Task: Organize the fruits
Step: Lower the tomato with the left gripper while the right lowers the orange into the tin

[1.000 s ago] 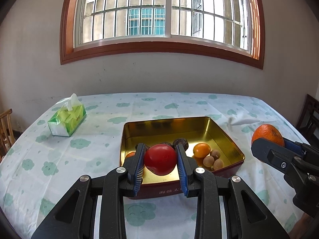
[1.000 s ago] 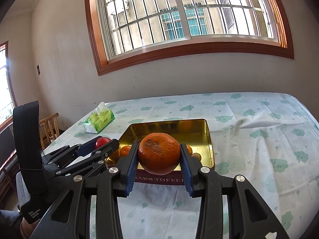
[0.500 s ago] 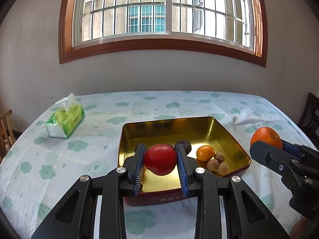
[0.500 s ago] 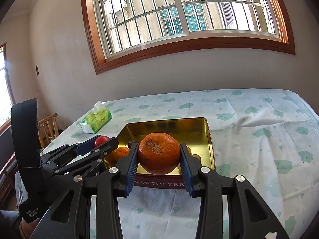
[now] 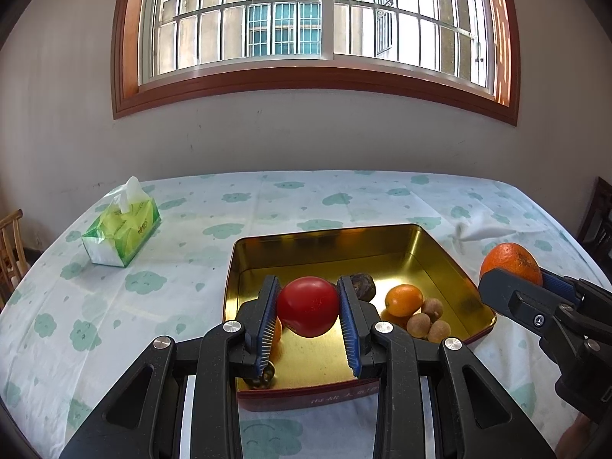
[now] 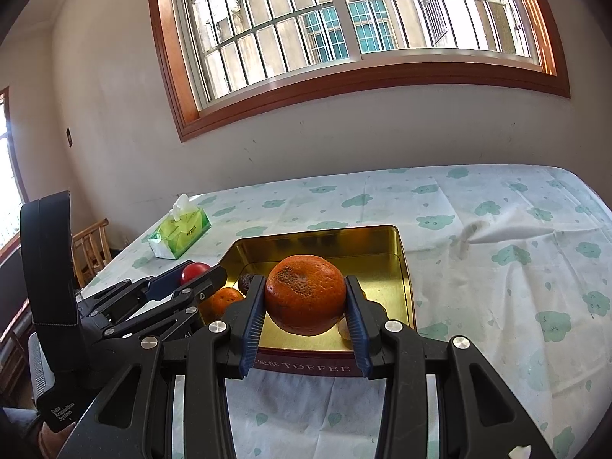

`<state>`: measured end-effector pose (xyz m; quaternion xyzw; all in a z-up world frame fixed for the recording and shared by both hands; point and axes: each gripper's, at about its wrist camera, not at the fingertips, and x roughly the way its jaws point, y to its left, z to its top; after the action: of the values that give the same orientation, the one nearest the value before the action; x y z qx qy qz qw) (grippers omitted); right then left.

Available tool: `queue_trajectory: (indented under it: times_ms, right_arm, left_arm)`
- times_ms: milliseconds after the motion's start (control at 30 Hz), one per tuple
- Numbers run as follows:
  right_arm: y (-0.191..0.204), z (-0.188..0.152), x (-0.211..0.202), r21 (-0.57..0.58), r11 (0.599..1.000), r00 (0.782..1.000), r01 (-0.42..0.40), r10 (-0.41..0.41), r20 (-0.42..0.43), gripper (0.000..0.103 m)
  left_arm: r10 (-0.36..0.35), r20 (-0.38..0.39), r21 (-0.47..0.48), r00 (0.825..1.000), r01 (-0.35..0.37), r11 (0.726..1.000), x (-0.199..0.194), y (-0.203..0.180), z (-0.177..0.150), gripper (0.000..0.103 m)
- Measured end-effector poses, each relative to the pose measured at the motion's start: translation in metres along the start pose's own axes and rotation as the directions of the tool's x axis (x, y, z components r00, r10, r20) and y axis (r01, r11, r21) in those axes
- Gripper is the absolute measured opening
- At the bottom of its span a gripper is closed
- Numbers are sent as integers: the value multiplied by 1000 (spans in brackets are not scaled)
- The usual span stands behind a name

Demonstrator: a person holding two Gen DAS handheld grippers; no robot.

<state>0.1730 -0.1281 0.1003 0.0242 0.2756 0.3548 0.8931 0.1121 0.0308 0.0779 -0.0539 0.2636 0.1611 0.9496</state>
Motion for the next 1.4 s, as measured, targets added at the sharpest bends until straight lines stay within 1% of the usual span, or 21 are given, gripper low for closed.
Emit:
queue_trajectory:
  times_ms: [200, 833, 1400]
  right_arm:
    - [-2, 4, 9, 1, 1000, 1000, -2, 2, -4, 37]
    - [-16, 6, 52, 19, 1000, 998, -3, 4, -58, 37]
    - [-16, 9, 73, 14, 1000, 997, -11, 12, -76, 37]
  left_arm:
    - [6, -7, -3, 1000, -6, 1000, 10, 1, 2, 31]
    - [35, -34, -11, 999, -35, 999, 44, 12, 9, 31]
    - [51, -52, -17, 997, -52, 999, 62, 18, 11, 31]
